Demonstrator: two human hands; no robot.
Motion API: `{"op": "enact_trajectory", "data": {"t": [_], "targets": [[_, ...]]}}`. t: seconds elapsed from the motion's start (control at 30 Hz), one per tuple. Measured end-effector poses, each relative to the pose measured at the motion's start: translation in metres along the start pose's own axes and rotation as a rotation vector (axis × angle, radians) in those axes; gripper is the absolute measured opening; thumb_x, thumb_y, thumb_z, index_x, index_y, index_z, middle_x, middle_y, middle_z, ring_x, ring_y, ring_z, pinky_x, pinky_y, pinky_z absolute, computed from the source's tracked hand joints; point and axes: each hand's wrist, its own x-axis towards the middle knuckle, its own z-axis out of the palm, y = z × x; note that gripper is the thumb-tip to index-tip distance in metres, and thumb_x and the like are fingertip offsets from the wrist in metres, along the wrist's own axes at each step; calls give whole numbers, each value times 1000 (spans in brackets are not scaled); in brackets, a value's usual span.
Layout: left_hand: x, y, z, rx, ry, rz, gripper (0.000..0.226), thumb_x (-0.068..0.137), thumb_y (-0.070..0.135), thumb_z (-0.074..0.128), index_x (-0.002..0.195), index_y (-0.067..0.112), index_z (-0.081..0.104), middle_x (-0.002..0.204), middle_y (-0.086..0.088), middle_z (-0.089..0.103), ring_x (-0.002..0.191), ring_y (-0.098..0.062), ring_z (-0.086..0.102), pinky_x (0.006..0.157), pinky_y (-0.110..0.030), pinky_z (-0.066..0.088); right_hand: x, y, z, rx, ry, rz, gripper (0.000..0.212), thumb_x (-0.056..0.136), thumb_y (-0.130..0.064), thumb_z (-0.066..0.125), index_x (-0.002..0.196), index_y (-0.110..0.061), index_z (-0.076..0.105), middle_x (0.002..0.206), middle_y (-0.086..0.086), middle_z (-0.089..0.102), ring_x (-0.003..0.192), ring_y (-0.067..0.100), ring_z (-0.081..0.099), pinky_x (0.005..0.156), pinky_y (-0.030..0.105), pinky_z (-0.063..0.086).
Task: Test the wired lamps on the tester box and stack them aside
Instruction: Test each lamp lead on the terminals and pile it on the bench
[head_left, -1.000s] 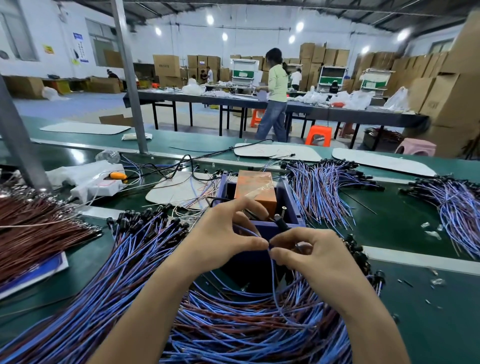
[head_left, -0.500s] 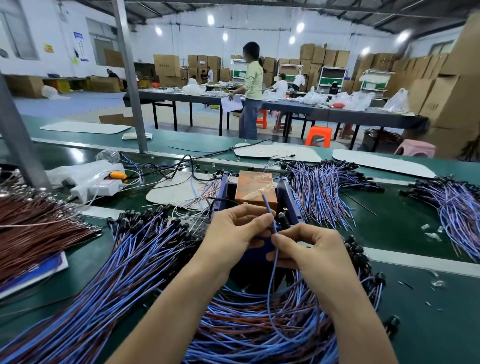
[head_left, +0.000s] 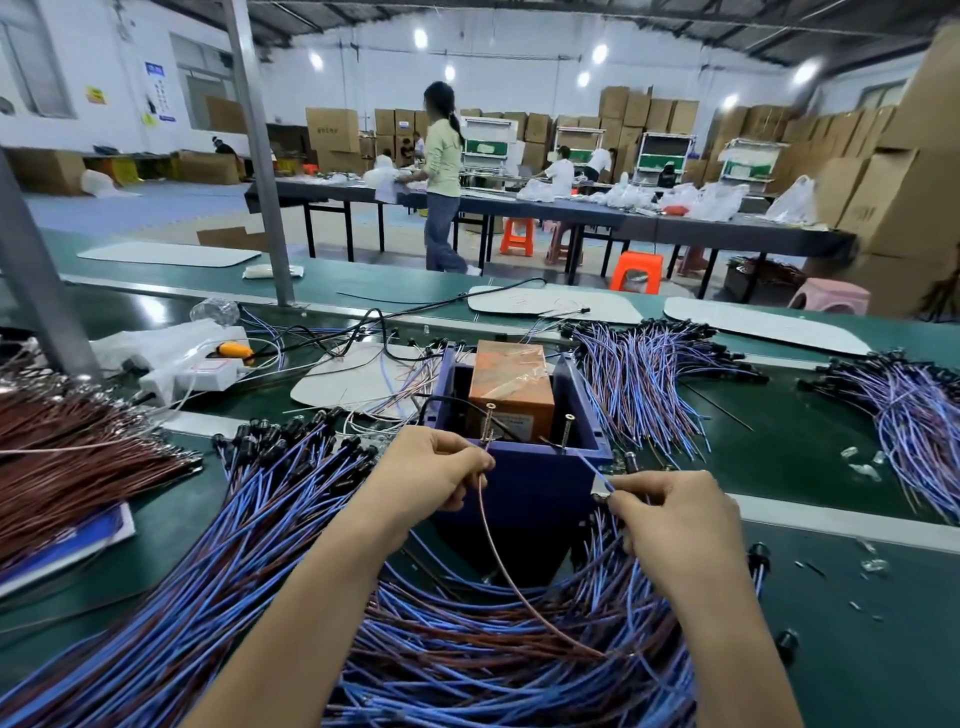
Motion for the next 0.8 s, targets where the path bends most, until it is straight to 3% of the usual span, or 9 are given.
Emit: {"op": "enact_trajectory", "data": {"t": [0.17, 0.33, 0.6, 0.8], "targets": [[2, -2, -3, 20, -10, 8, 17, 89, 6, 61, 75, 2, 71, 53, -1, 64, 39, -5, 44, 42, -14, 40, 2, 2, 5, -61, -3, 0, 20, 88, -10, 62, 99, -16, 77, 58, -8, 54, 50, 2, 49, 45, 9, 32], [2, -1, -4, 31, -20, 6, 17, 89, 5, 61, 74, 2, 70, 54, -2, 64, 37, -6, 44, 40, -14, 38, 1, -1, 9, -43, -1, -14, 17, 89, -12, 63, 99, -18, 76, 55, -6, 57, 34, 1, 49, 36, 9, 31], [4, -3, -4, 108, -29, -9, 17, 88, 6, 62, 73, 7, 70, 54, 1, 65, 37, -4, 44, 41, -14, 40, 0, -1, 5, 0, 28, -29, 18, 87, -6, 62, 95, -14, 76, 51, -3, 57, 30, 1, 49, 33, 7, 32], [2, -3, -5, 180, -20, 3, 16, 88, 8, 62, 75, 7, 71, 56, 0, 68, 40, -3, 49, 43, -14, 42, 1, -1, 5, -45, 46, -50, 19, 83, -9, 64, 92, -18, 78, 62, -3, 60, 60, 12, 54, 58, 20, 39]]}}
